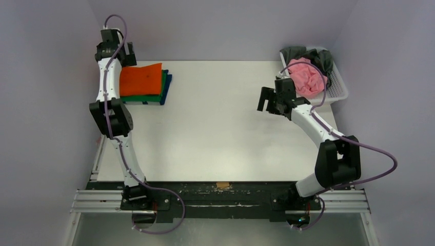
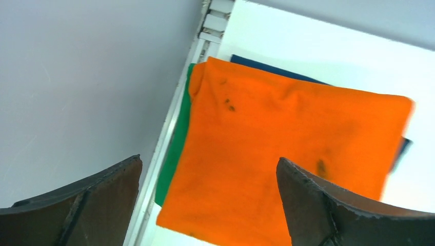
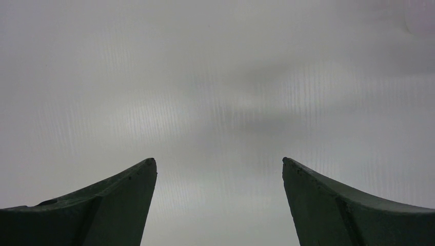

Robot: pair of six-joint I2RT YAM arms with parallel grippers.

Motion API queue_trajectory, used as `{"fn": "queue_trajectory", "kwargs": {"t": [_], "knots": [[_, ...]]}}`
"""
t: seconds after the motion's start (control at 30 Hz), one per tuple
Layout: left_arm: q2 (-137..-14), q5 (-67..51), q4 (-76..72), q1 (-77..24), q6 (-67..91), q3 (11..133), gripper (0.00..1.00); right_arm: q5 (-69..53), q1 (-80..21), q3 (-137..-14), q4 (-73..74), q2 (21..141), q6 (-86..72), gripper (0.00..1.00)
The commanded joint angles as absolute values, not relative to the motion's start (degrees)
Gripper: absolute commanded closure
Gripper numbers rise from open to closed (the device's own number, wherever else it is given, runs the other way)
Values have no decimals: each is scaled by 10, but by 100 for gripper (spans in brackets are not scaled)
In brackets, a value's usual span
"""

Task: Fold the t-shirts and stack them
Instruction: Reset both arms

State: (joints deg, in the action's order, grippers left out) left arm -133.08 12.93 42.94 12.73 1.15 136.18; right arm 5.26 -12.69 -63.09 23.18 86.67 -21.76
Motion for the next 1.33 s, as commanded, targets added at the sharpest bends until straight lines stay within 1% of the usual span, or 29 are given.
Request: {"fn": "queue_trajectory", "kwargs": {"t": [0.0, 0.1, 0.2, 0.27, 0.33, 0.43, 0.6, 0.63, 0.8, 1.0, 1.3], "knots": [[-1228, 41, 422, 130, 74, 1340, 0, 76, -126, -628, 204, 834, -212, 10], [-1169, -28, 417, 129, 135, 1284, 0, 79, -125, -616, 193, 825, -215, 9], [-1074, -109, 339, 122, 191, 1140, 0, 81, -125, -607, 185, 818, -217, 8], [-1001, -124, 276, 105, 213, 1034, 0, 76, -125, -604, 183, 817, -215, 8], [-923, -106, 240, 78, 223, 946, 0, 72, -124, -598, 178, 815, -215, 8], [-841, -62, 223, 19, 221, 841, 0, 71, -123, -582, 164, 803, -217, 7], [-740, -45, 213, -71, 242, 704, 0, 58, -121, -568, 152, 781, -214, 3], [-727, -26, 218, -89, 243, 684, 0, 53, -121, -564, 149, 776, -213, 3], [-673, 20, 302, -142, 249, 636, 0, 48, -121, -535, 118, 732, -209, 1], [-606, 48, 302, -146, 285, 572, 0, 41, -121, -499, 84, 681, -216, 1], [-601, 82, 329, -146, 290, 583, 0, 67, -121, -469, 77, 646, -233, 1]]}}
